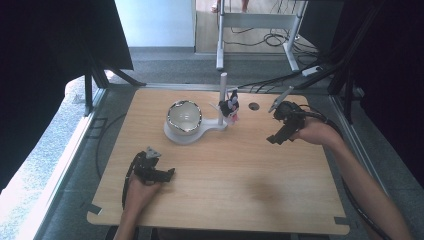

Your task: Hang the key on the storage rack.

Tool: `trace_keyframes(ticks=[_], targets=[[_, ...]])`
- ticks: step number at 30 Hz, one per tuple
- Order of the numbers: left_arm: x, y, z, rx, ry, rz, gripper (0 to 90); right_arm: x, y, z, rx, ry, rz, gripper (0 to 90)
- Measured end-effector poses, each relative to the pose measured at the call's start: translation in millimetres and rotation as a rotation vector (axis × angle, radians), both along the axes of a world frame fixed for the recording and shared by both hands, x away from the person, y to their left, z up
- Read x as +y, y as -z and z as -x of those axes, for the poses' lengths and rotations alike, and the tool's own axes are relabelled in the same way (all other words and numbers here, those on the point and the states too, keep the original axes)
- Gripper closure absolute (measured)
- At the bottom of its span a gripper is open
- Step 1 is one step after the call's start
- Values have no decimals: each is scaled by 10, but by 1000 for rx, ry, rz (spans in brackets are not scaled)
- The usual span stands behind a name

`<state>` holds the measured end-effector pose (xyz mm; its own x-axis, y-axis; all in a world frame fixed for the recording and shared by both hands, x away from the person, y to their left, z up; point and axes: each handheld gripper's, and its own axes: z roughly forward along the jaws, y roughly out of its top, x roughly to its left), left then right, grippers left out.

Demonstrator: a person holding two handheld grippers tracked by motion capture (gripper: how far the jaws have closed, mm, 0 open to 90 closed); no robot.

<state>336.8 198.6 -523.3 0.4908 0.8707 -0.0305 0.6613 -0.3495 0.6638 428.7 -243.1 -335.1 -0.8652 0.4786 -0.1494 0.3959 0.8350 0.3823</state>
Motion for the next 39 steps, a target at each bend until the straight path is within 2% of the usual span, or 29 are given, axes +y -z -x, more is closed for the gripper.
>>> trace_keyframes(ticks=[9,17,23,29,39], targets=[[1,-1,0,1,1,0,7,-224,80,159,-6,33,-13,28],[0,0,0,0,0,1,7,-377,218,317,-44,59,-54,23],[-2,0,2,1,-3,3,8,-460,416,474,-65,74,-83,15],[-1,0,2,2,-1,0,8,-544,601,551,-82,93,-107,13],[0,0,1,1,-1,0,8,-586,885,689,-126,128,-179,10]])
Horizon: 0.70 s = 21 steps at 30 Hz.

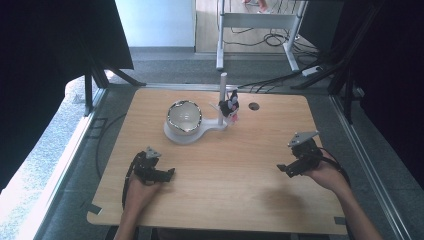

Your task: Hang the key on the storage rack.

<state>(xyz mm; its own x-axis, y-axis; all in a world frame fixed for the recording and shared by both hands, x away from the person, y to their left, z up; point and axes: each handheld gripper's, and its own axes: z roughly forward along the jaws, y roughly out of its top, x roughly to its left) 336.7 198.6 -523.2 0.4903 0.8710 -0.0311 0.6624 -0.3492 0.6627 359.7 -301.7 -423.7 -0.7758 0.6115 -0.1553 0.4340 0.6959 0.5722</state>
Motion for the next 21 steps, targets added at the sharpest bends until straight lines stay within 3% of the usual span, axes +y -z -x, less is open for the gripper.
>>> trace_keyframes(ticks=[6,21], targets=[[0,0,0,0,0,0,8,-23,194,87,-25,29,-48,6],[0,0,0,0,0,-1,8,-10,823,257,-32,117,-150,0]])
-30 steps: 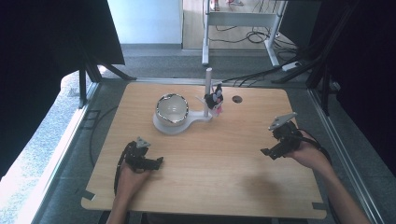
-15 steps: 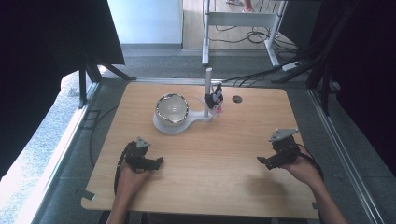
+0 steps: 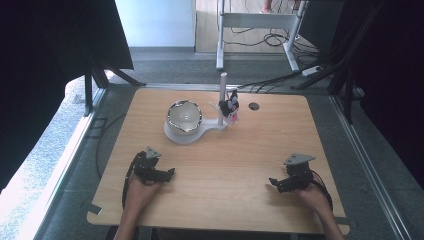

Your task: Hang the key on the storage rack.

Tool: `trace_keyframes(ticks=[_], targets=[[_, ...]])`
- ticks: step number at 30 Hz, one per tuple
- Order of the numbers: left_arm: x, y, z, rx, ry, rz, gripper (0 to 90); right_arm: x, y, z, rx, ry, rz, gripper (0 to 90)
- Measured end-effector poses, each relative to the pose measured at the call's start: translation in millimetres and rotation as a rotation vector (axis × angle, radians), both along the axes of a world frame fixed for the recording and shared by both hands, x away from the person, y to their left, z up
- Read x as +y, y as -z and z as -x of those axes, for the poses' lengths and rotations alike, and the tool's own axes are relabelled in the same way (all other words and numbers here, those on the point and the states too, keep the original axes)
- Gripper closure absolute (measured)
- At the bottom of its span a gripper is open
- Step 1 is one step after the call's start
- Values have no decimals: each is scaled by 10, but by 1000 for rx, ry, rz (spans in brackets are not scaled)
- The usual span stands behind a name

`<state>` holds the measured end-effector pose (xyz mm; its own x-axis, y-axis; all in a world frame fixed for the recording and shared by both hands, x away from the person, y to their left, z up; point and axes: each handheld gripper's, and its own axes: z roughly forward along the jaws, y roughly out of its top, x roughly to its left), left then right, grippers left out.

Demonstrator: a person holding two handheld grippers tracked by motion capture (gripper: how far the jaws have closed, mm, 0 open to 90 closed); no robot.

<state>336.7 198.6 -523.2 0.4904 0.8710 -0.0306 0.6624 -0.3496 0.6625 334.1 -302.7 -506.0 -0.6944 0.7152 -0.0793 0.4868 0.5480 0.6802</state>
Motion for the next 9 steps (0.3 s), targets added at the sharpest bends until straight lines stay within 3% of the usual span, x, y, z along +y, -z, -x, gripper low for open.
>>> trace_keyframes(ticks=[3,4,9], targets=[[0,0,0,0,0,0,8,-14,111,19,14,19,-30,0],[-1,0,1,0,0,0,8,-32,143,16,41,25,-74,0],[-1,1,0,0,-1,0,8,-39,144,40,41,51,-75,0]])
